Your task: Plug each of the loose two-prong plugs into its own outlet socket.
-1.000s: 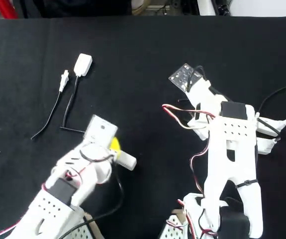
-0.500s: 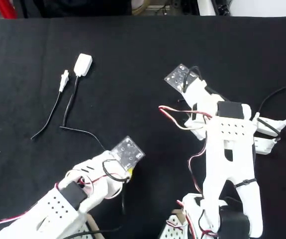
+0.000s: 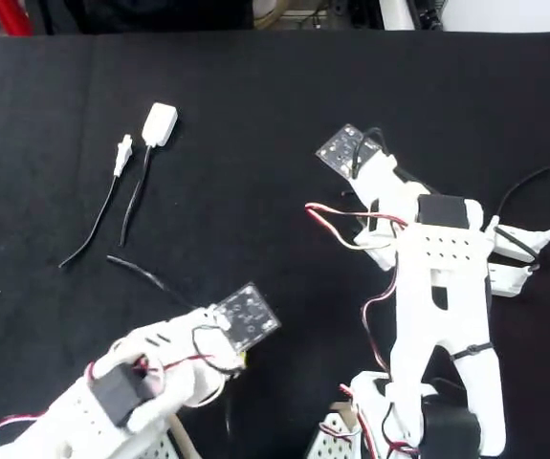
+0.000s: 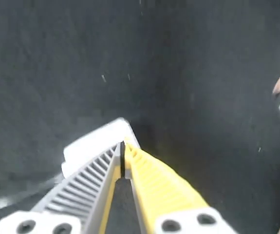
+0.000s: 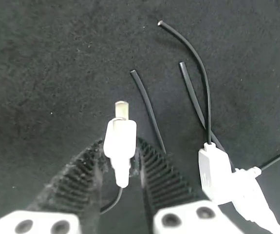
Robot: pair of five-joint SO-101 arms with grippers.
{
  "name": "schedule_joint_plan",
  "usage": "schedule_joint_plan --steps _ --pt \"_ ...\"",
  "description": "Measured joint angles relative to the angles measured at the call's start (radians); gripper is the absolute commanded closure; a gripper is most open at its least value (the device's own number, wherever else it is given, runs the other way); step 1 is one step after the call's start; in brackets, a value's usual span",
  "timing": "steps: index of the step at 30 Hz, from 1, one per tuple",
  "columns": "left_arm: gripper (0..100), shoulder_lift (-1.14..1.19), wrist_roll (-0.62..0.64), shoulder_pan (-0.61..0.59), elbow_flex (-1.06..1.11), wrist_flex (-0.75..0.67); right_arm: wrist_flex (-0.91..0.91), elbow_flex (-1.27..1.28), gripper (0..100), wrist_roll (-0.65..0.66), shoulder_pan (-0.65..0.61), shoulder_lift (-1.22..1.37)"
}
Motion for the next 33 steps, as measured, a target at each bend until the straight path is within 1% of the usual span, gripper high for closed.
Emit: schedule_joint_plan --steps 3,4,9,12,17,19,23,27,29,33 --pt "97 -0.152 0.003 -0.12 0.002 0.002 0.0 0.0 98.7 0.0 -0.037 0.0" --pt "97 -0.169 0.011 -0.17 0.006 -0.02 0.0 0.0 98.7 0.0 -0.046 0.0" --pt "97 -0.141 0.025 -0.446 0.08 -0.152 0.011 0.0 98.7 0.0 -0.1 0.0" --pt "97 -0.14 -0.031 -0.575 0.11 -0.176 0.054 0.0 98.7 0.043 -0.15 0.0" --pt "97 -0.14 -0.097 -0.695 0.153 -0.189 0.068 0.069 98.7 0.092 -0.27 0.054" --pt "97 -0.14 -0.12 -0.761 0.18 -0.19 0.025 0.121 98.7 0.097 -0.322 0.103" --pt "97 -0.138 -0.178 -0.859 0.213 -0.19 -0.123 0.203 98.7 0.106 -0.391 0.232" --pt "97 -0.138 -0.236 -0.887 0.218 -0.19 -0.186 0.216 98.5 0.109 -0.466 0.33" --pt "97 -0.138 -0.244 -0.89 0.218 -0.19 -0.192 0.213 95.3 0.109 -0.473 0.353" --pt "97 -0.138 -0.247 -0.89 0.218 -0.19 -0.193 0.213 82.8 0.109 -0.476 0.362"
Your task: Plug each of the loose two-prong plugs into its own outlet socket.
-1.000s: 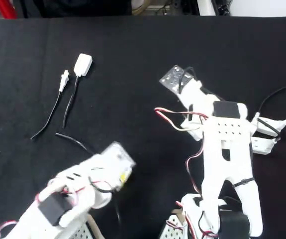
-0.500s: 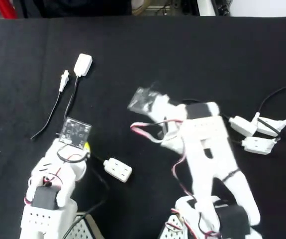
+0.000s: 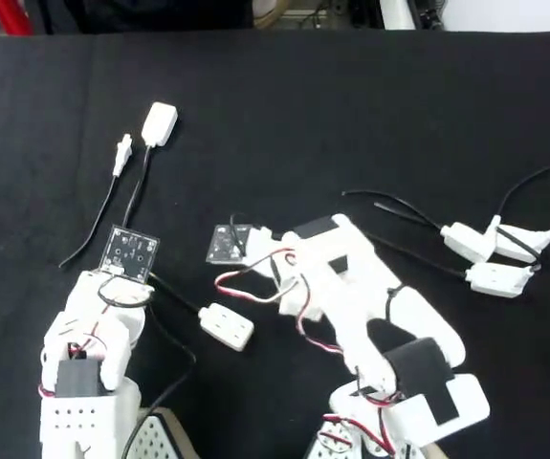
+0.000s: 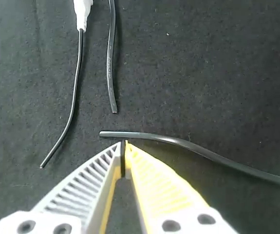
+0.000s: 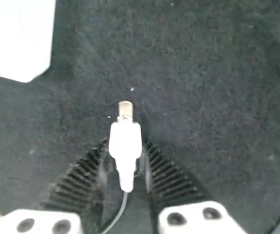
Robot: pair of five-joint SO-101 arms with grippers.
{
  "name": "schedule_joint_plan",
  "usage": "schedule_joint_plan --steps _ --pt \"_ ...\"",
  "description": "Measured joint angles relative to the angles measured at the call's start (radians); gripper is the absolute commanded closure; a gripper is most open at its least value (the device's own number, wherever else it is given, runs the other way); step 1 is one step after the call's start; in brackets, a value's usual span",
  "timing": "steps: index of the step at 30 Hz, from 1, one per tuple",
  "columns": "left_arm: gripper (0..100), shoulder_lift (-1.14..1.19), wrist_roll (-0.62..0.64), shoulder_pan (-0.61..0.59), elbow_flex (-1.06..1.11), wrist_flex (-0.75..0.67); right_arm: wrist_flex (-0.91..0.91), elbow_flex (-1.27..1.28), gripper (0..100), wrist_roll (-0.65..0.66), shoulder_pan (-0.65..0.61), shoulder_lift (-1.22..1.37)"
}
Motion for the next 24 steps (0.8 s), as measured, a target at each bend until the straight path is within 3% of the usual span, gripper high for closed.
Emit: schedule_joint_plan --steps 4,13,24 --pt "97 0.0 0.0 0.0 0.002 0.0 0.003 0.002 78.4 0.0 -0.008 0.0" --pt "97 0.0 -0.005 0.0 0.002 0.0 0.0 0.0 90.8 0.006 0.06 0.0" --pt "97 0.0 -0.026 0.0 0.002 0.0 -0.005 0.094 91.0 0.006 0.083 -0.147"
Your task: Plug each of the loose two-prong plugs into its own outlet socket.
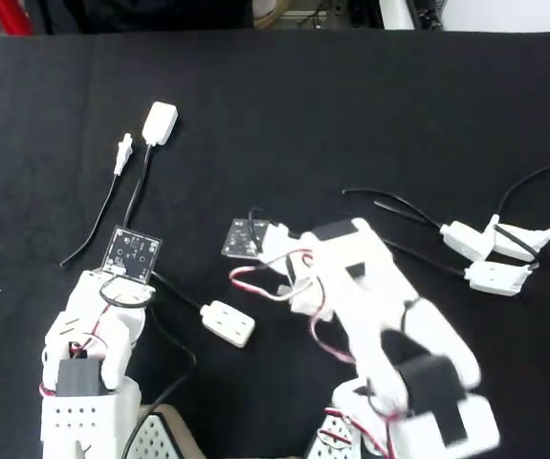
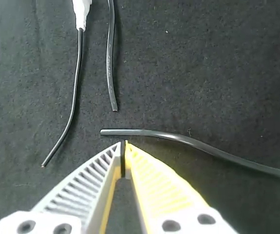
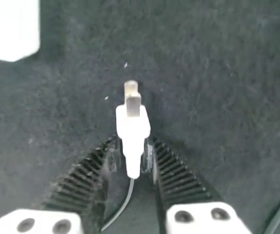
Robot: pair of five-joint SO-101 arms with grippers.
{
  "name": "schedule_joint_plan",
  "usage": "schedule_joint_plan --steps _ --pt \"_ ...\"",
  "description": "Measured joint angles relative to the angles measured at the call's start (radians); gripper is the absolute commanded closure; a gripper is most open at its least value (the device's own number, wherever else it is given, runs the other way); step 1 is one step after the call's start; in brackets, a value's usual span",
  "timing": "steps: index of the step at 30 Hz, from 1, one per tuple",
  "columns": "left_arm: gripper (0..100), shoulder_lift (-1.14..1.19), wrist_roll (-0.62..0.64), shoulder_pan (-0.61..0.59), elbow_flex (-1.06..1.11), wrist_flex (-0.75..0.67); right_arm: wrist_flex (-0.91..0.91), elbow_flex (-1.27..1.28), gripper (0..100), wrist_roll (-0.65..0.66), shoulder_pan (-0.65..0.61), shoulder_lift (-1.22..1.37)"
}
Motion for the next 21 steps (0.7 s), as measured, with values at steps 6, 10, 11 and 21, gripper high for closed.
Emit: schedule_joint_plan --steps 6,10,11,21 --pt "97 0.0 -0.008 0.003 0.0 0.0 -0.046 0.14 91.0 0.0 0.0 -0.16" --pt "97 0.0 -0.008 0.012 0.0 0.0 -0.081 0.144 91.0 -0.037 -0.003 -0.152" --pt "97 0.0 -0.008 0.012 0.0 0.0 -0.087 0.144 91.0 -0.046 -0.011 -0.147" --pt "97 0.0 -0.008 0.012 0.0 0.0 -0.095 0.144 91.0 -0.103 -0.021 -0.135"
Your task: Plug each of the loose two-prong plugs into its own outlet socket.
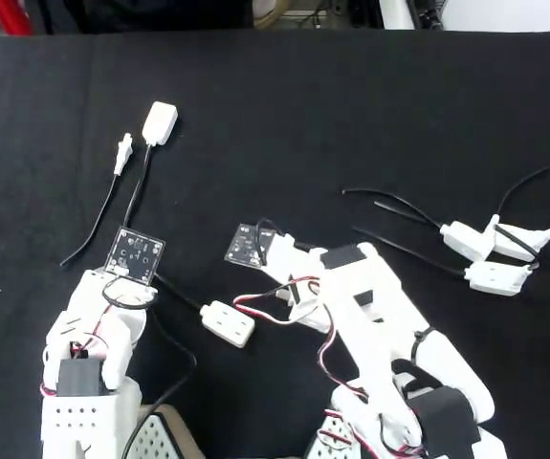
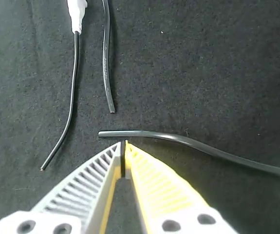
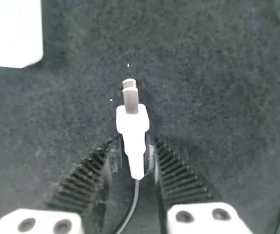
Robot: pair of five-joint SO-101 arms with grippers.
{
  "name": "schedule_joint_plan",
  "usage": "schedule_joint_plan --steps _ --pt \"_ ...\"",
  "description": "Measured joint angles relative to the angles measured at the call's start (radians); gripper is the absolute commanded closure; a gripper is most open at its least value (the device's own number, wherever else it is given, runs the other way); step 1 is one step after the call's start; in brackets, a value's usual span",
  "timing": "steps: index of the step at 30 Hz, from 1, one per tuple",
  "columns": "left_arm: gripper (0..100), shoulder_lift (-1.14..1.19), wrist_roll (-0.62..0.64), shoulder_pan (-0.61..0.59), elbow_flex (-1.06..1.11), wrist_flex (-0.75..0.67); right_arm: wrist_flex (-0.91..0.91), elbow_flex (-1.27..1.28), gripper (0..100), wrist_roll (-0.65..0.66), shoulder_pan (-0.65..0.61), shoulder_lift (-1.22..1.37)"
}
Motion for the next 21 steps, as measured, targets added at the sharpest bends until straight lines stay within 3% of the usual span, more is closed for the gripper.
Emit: schedule_joint_plan --steps 13,16,21 --pt "97 0.0 0.0 0.0 0.0 0.0 -0.046 0.0 91.5 -0.038 -0.017 0.0" --pt "97 0.0 0.0 0.0 0.0 0.0 -0.049 0.0 98.0 -0.038 -0.018 0.0" --pt "97 0.0 0.0 0.0 0.0 0.0 -0.049 0.0 98.7 -0.038 -0.018 0.0"
